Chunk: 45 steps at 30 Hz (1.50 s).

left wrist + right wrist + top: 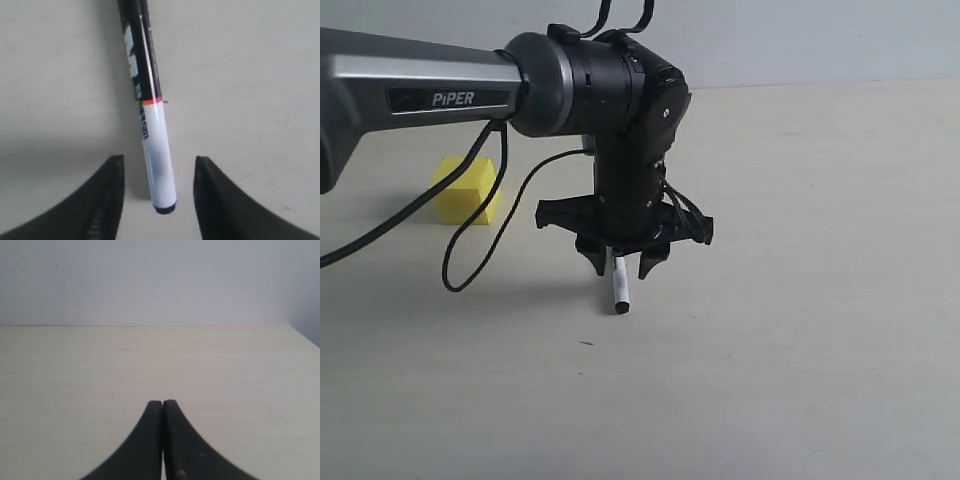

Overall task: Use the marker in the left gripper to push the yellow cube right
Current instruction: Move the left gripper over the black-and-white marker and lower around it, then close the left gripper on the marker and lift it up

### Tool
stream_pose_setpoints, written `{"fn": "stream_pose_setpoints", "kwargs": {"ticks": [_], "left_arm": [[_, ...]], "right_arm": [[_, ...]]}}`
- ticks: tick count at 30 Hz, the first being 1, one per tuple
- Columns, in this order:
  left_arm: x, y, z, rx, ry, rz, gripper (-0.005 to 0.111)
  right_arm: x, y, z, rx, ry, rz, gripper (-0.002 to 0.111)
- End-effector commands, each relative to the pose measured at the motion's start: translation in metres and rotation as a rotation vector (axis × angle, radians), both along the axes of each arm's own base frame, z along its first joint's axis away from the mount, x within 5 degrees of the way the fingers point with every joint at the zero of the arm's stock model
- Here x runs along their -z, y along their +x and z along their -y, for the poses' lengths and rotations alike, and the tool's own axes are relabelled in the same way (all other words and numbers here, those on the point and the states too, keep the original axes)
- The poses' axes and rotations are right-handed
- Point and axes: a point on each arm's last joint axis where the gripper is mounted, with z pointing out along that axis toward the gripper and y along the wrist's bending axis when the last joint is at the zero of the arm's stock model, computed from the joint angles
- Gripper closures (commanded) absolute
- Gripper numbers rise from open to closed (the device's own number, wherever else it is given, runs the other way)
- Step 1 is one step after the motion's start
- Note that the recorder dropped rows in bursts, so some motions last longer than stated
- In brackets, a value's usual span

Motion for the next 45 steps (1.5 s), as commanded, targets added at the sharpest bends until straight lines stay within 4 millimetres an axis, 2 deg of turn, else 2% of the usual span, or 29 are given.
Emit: {"fn": "stream_pose_setpoints", "kwargs": {"ticks": [1, 4, 9, 15, 17, 21, 26, 29, 31, 35, 36, 39, 43, 45], "left_arm": [[-0.002, 0.001, 0.000, -0.022, -0.010, 0.003, 0.070], [0.003, 0.001, 0.001, -0.022, -0.001, -0.005, 0.070], [0.027, 0.001, 0.001, -0.026, 0.030, -0.037, 0.070], [0.031, 0.001, 0.001, -0.024, 0.035, -0.044, 0.071], [0.028, 0.001, 0.001, 0.004, 0.038, -0.047, 0.076], [0.015, 0.000, 0.000, 0.056, 0.033, -0.041, 0.107], [-0.017, -0.005, -0.004, 0.129, 0.029, -0.031, 0.107], [-0.046, -0.015, -0.004, 0.231, 0.028, 0.002, 0.107], [-0.071, -0.024, -0.001, 0.325, 0.024, 0.067, 0.107], [-0.125, -0.054, -0.008, 0.433, 0.017, 0.202, 0.107], [-0.141, -0.063, -0.015, 0.452, 0.021, 0.250, 0.107], [-0.173, -0.082, -0.038, 0.469, 0.009, 0.325, 0.107], [-0.199, -0.103, -0.082, 0.457, 0.022, 0.400, 0.107], [-0.209, -0.112, -0.112, 0.436, 0.045, 0.444, 0.107]], "right_arm": [[0.000, 0.000, 0.000, 0.002, -0.003, 0.016, 0.108], [0.000, 0.000, 0.000, 0.002, -0.003, 0.016, 0.108], [0.000, 0.000, 0.000, 0.002, -0.003, 0.016, 0.108], [0.000, 0.000, 0.000, 0.002, -0.003, 0.016, 0.108], [0.000, 0.000, 0.000, 0.002, -0.003, 0.016, 0.108], [0.000, 0.000, 0.000, 0.002, -0.003, 0.016, 0.108], [0.000, 0.000, 0.000, 0.002, -0.003, 0.016, 0.108], [0.000, 0.000, 0.000, 0.002, -0.003, 0.016, 0.108], [0.000, 0.000, 0.000, 0.002, -0.003, 0.016, 0.108], [0.000, 0.000, 0.000, 0.002, -0.003, 0.016, 0.108], [0.000, 0.000, 0.000, 0.002, -0.003, 0.016, 0.108], [0.000, 0.000, 0.000, 0.002, -0.003, 0.016, 0.108], [0.000, 0.000, 0.000, 0.002, -0.003, 0.016, 0.108], [0.000, 0.000, 0.000, 0.002, -0.003, 0.016, 0.108]]}}
